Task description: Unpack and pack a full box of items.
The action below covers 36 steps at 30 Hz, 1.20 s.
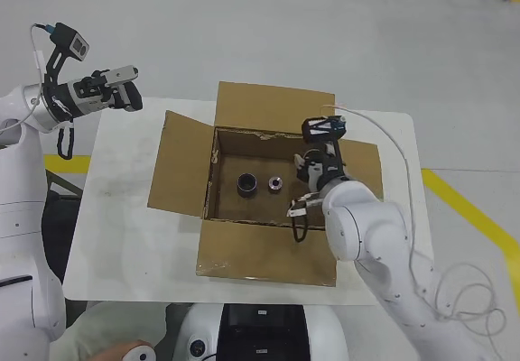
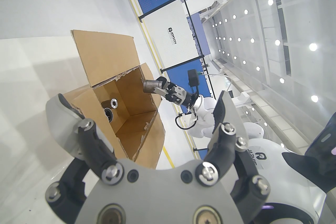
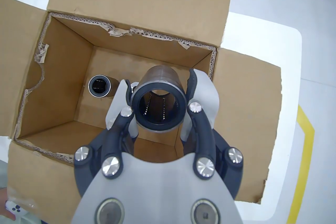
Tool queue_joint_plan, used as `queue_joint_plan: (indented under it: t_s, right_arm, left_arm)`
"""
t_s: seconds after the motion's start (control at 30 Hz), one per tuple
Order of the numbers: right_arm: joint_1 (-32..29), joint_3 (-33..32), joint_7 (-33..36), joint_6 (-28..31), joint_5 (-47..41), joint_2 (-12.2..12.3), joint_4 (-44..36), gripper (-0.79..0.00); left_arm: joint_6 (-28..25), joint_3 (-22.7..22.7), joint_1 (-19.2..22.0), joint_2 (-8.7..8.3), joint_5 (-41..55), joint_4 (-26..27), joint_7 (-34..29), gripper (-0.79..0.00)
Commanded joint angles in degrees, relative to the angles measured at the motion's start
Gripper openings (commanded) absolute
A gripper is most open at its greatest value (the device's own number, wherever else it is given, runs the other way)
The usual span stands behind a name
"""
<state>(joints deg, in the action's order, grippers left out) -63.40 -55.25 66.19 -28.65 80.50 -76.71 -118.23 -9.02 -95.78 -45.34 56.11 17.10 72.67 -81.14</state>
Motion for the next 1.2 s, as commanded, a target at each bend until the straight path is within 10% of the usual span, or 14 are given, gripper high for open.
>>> queue_joint_plan:
  t_s: [0.0, 1.17]
  right_arm:
    - [-1.00, -1.02, -0.48, 0.27, 0.10, 0.03, -1.24, -0.785]
    - [-5.41, -6.84, 0.23, 4.51, -2.28, 0.08, -4.50, -0.785]
  left_arm:
    - [0.00, 0.00, 0.00, 0.00, 0.00, 0.00, 0.00, 0.000]
    - [0.00, 0.00, 0.00, 0.00, 0.00, 0.00, 0.00, 0.000]
